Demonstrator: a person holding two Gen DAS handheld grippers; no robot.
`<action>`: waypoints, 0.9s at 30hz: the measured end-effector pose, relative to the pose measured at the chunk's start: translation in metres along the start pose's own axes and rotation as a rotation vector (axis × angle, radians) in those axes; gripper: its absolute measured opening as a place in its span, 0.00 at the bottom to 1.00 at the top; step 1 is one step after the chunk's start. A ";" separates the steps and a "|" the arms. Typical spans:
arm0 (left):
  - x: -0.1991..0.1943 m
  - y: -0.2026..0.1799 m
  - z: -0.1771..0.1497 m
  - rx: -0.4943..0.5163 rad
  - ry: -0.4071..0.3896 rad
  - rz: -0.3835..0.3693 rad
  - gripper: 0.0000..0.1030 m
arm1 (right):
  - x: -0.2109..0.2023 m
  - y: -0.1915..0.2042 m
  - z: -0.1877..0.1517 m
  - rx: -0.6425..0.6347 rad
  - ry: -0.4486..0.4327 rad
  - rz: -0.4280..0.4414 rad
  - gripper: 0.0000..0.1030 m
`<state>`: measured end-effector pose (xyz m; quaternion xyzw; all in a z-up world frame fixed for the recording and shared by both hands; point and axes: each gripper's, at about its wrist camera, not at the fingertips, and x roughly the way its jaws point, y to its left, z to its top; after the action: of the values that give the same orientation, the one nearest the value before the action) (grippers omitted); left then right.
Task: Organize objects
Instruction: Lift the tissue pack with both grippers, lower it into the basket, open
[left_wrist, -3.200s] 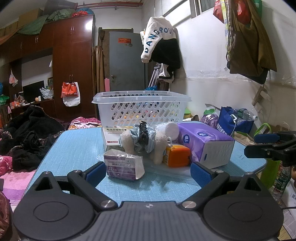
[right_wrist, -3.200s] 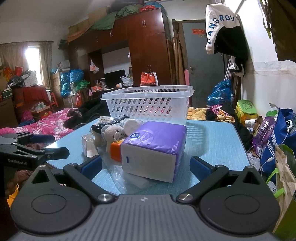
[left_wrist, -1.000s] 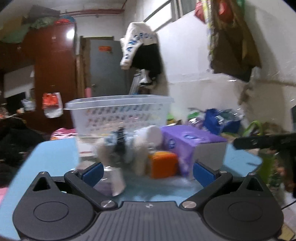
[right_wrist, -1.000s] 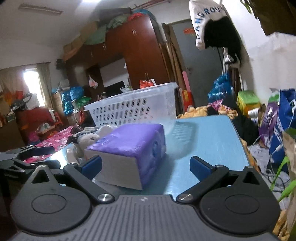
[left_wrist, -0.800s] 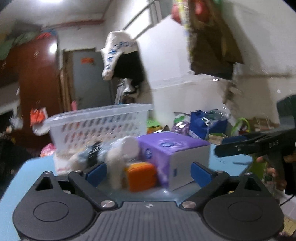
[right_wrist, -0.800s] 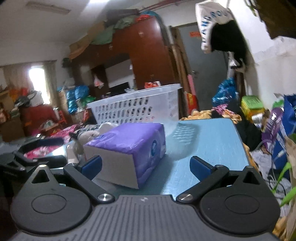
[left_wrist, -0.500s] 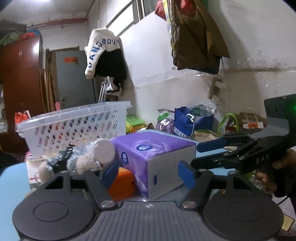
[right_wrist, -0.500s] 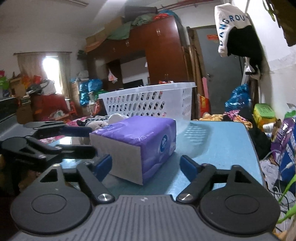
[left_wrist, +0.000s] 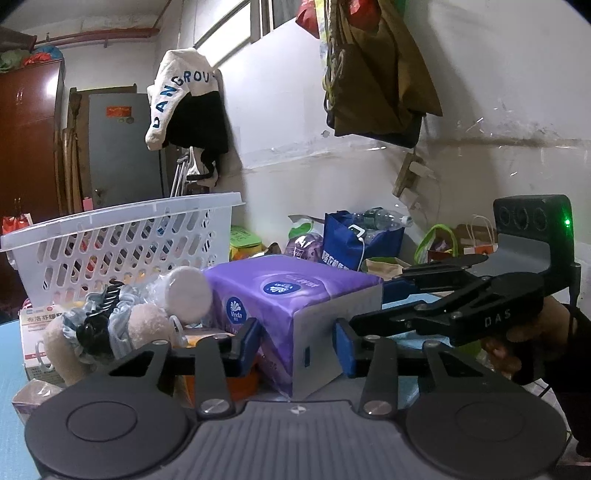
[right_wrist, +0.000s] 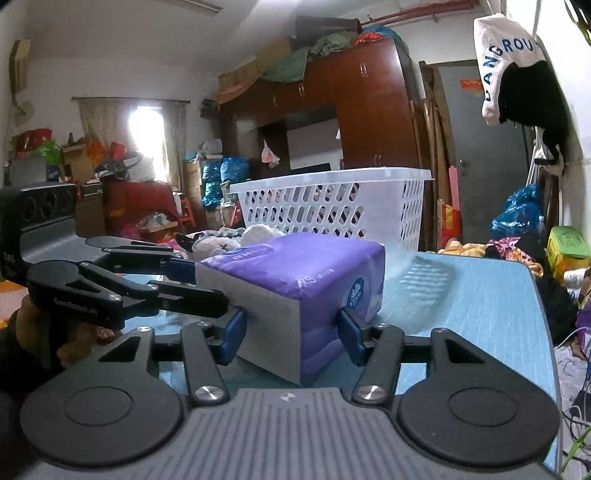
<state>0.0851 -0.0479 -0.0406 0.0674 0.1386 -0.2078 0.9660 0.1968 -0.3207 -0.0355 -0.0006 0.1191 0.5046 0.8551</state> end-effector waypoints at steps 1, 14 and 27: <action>-0.001 0.001 0.000 -0.002 -0.005 -0.005 0.42 | -0.002 0.001 0.000 0.001 -0.005 -0.003 0.53; -0.035 -0.007 0.015 0.045 -0.142 -0.020 0.37 | -0.023 0.042 0.035 -0.158 -0.105 -0.096 0.51; -0.049 0.045 0.115 0.110 -0.234 0.127 0.37 | 0.035 0.039 0.143 -0.256 -0.120 -0.066 0.51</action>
<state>0.0886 -0.0098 0.0866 0.1043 0.0089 -0.1599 0.9816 0.2081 -0.2541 0.1008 -0.0835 0.0023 0.4863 0.8698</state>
